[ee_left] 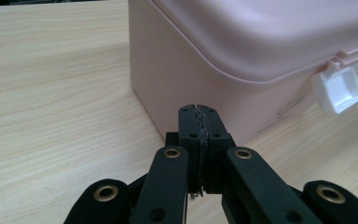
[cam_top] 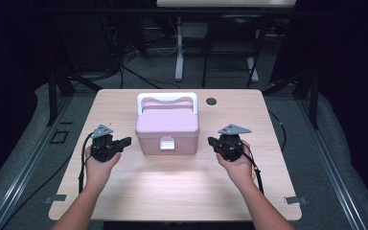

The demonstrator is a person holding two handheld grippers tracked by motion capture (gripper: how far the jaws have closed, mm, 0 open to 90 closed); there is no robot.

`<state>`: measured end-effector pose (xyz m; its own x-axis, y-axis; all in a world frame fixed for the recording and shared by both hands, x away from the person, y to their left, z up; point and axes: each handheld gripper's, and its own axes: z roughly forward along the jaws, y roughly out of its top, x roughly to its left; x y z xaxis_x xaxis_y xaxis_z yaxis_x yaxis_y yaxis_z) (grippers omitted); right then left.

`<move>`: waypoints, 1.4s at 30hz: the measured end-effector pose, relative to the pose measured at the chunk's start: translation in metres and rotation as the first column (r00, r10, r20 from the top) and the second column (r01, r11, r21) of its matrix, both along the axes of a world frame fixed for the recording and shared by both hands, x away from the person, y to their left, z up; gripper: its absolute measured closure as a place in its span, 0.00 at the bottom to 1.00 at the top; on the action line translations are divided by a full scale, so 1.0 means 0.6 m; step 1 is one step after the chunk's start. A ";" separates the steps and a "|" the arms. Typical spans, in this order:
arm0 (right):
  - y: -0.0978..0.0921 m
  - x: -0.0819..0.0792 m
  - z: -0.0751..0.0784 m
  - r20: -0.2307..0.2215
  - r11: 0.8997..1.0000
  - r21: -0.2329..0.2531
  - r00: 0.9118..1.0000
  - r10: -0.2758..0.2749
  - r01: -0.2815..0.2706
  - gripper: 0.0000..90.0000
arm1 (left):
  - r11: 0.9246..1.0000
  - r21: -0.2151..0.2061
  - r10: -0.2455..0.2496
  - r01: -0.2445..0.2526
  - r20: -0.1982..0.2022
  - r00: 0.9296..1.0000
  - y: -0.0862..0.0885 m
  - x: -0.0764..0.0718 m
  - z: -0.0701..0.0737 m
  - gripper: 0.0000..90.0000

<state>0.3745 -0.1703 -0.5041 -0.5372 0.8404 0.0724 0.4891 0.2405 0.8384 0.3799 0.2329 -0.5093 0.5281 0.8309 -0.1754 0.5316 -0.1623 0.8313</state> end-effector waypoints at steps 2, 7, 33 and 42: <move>0.006 0.004 -0.003 -0.005 1.000 -0.012 1.000 0.003 -0.004 1.00 | 1.000 -0.002 0.007 -0.007 0.000 1.000 -0.001 0.005 -0.005 0.99; 0.022 0.012 -0.010 -0.001 0.999 -0.035 1.000 -0.002 0.002 1.00 | 1.000 -0.029 0.012 -0.013 -0.006 1.000 -0.002 0.018 -0.011 1.00; 0.043 0.047 -0.036 0.008 0.997 0.014 0.997 -0.081 0.081 0.99 | 1.000 0.020 0.022 -0.022 -0.022 1.000 -0.026 0.046 -0.012 1.00; 0.047 0.051 -0.038 0.011 0.996 0.003 0.996 -0.085 0.085 1.00 | 1.000 0.021 0.016 -0.016 -0.010 1.000 -0.035 0.043 -0.013 1.00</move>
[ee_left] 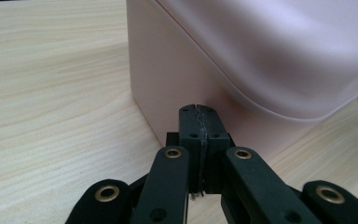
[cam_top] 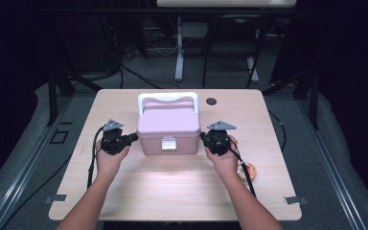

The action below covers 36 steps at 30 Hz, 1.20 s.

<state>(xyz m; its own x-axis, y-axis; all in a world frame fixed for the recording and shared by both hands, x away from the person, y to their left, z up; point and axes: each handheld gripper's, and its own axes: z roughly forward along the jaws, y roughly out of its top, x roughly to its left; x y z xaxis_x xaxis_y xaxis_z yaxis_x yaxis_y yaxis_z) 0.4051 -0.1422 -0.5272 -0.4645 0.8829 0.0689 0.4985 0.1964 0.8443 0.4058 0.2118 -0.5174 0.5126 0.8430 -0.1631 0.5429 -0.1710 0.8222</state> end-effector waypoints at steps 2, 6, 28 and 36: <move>-0.001 0.001 0.000 -0.009 1.000 0.005 1.000 0.002 -0.002 1.00 | 1.000 0.001 0.000 0.000 -0.006 1.000 -0.001 -0.001 0.001 1.00; -0.003 0.001 -0.001 -0.029 1.000 -0.005 0.999 0.024 -0.025 1.00 | 1.000 0.013 0.004 -0.004 0.001 1.000 -0.004 -0.003 0.001 1.00; -0.022 -0.048 0.007 -0.046 0.997 -0.060 0.998 0.042 -0.045 1.00 | 0.999 0.001 -0.035 0.035 -0.010 0.999 -0.020 -0.049 0.001 1.00; -0.032 -0.079 0.007 -0.050 0.997 -0.057 0.997 0.054 -0.057 1.00 | 0.998 -0.009 -0.058 0.058 -0.014 0.998 -0.023 -0.074 0.000 1.00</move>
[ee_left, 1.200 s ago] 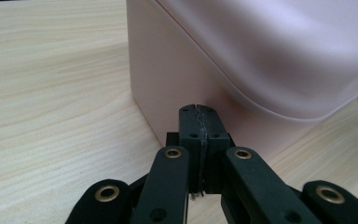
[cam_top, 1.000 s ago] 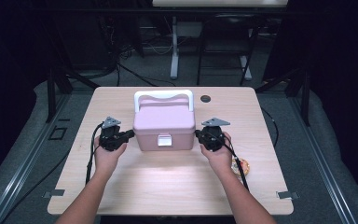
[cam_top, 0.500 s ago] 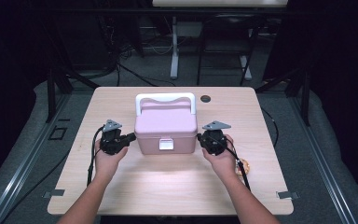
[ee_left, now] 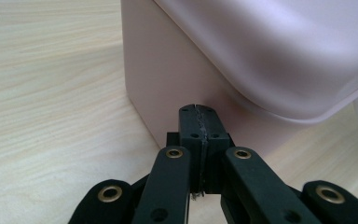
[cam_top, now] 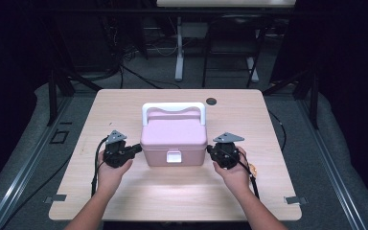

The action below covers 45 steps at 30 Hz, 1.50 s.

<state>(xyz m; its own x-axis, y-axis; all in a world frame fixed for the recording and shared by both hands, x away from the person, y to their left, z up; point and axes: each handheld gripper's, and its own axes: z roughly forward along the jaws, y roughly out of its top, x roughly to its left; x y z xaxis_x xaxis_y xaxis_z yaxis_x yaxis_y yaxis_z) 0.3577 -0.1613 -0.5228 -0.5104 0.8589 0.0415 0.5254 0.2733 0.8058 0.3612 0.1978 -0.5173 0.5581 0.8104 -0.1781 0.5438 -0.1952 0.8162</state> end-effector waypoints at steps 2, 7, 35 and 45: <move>-0.003 -0.007 0.000 -0.002 1.000 0.002 1.000 0.004 -0.004 1.00 | 1.000 0.001 -0.003 0.003 0.000 1.000 -0.002 -0.008 0.000 1.00; -0.007 -0.029 -0.001 0.003 1.000 0.006 1.000 0.003 -0.003 1.00 | 1.000 -0.011 -0.008 0.008 -0.005 1.000 -0.003 -0.026 -0.001 1.00; -0.022 -0.129 0.002 -0.003 1.000 -0.017 1.000 0.017 -0.017 1.00 | 0.997 -0.018 -0.070 0.069 -0.029 0.997 -0.008 -0.117 0.001 1.00; -0.024 -0.151 -0.001 0.001 1.000 0.007 1.000 0.006 -0.006 1.00 | 0.997 -0.029 -0.071 0.071 -0.017 0.997 -0.007 -0.127 -0.002 1.00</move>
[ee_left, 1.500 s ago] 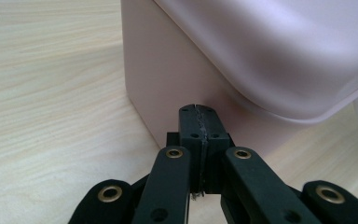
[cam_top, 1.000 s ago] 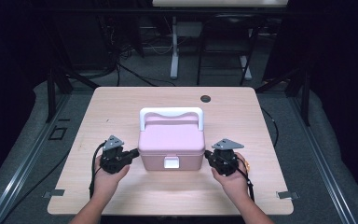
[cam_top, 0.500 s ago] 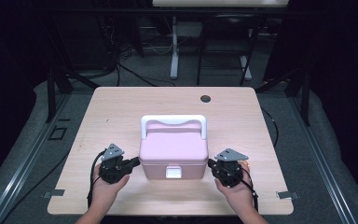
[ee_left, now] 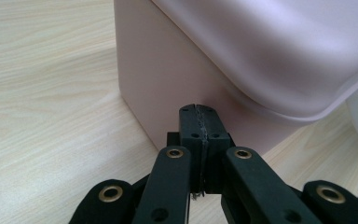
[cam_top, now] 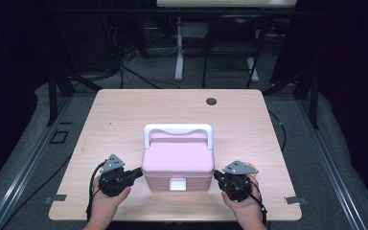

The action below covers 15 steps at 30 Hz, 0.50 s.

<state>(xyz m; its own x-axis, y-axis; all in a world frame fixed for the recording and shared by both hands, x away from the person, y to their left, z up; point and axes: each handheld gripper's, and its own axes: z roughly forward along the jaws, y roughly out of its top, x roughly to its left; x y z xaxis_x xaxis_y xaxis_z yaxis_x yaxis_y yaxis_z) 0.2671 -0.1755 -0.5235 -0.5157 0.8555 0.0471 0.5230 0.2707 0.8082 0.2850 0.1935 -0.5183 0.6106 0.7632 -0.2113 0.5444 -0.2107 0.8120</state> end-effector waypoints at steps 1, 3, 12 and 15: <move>0.000 -0.001 0.000 0.003 1.000 -0.002 1.000 0.000 0.000 1.00 | 1.000 -0.003 -0.003 0.003 0.001 1.000 0.001 0.000 -0.001 1.00; -0.001 -0.003 -0.001 0.006 1.000 0.000 1.000 0.003 -0.003 1.00 | 1.000 -0.013 -0.008 0.008 -0.001 1.000 0.002 -0.002 -0.002 1.00; -0.006 -0.009 -0.002 0.000 1.000 0.010 1.000 0.025 -0.025 1.00 | 1.000 -0.017 -0.024 0.024 0.007 1.000 0.005 -0.009 -0.002 1.00; -0.006 -0.009 -0.002 0.004 1.000 0.006 1.000 0.024 -0.024 1.00 | 0.999 -0.029 -0.030 0.030 0.002 1.000 0.007 -0.008 -0.002 1.00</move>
